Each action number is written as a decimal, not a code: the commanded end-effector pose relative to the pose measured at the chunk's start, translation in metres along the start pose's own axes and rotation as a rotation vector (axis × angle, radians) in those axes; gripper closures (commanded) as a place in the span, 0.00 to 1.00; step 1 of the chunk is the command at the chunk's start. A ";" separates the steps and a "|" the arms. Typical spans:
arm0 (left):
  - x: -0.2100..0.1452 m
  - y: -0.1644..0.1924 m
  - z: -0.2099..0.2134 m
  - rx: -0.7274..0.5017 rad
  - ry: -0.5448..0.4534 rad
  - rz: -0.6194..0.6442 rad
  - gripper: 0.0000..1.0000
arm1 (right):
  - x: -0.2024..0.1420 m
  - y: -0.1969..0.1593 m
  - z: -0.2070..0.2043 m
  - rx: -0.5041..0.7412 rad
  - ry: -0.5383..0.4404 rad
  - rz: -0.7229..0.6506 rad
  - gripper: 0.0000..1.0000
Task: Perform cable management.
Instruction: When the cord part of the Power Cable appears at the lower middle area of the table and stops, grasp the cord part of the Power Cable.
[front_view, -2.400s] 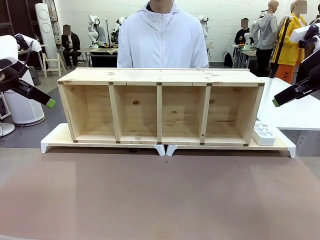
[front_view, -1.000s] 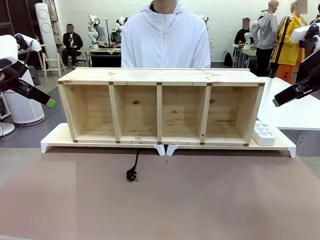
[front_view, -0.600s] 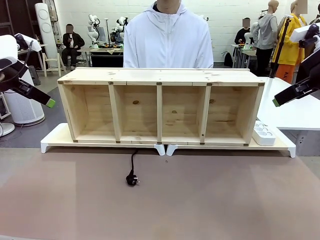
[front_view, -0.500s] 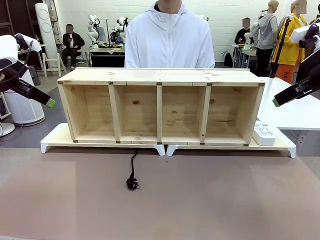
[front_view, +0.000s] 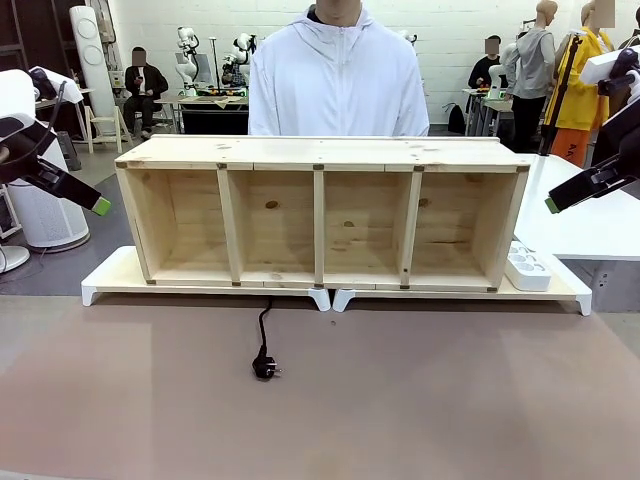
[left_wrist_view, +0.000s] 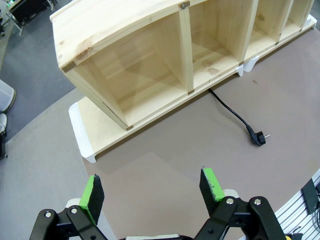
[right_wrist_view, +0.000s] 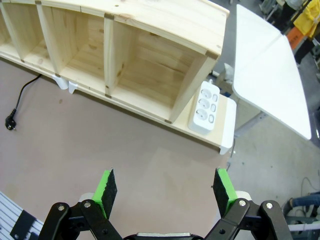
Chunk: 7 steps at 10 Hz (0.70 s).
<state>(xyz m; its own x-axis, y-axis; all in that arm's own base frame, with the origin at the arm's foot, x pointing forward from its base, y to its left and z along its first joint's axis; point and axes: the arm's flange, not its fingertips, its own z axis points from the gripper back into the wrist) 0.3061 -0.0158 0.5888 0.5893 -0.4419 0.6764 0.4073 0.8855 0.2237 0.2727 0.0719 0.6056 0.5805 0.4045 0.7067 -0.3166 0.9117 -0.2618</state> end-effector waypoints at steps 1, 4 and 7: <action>0.000 0.000 0.000 0.000 0.001 0.003 0.00 | -0.001 -0.001 0.000 -0.003 0.004 -0.002 0.00; 0.000 0.000 0.000 0.000 0.001 0.003 0.00 | 0.000 0.000 0.000 0.000 0.000 0.000 0.00; 0.000 0.000 0.000 0.000 0.001 0.003 0.00 | 0.048 0.052 -0.061 0.242 0.071 0.171 0.00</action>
<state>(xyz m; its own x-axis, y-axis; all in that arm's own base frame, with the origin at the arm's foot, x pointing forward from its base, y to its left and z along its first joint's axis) 0.3058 -0.0159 0.5890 0.5889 -0.4423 0.6764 0.4070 0.8854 0.2247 0.2987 0.1228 0.5815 0.5775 0.5046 0.6418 -0.4746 0.8471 -0.2389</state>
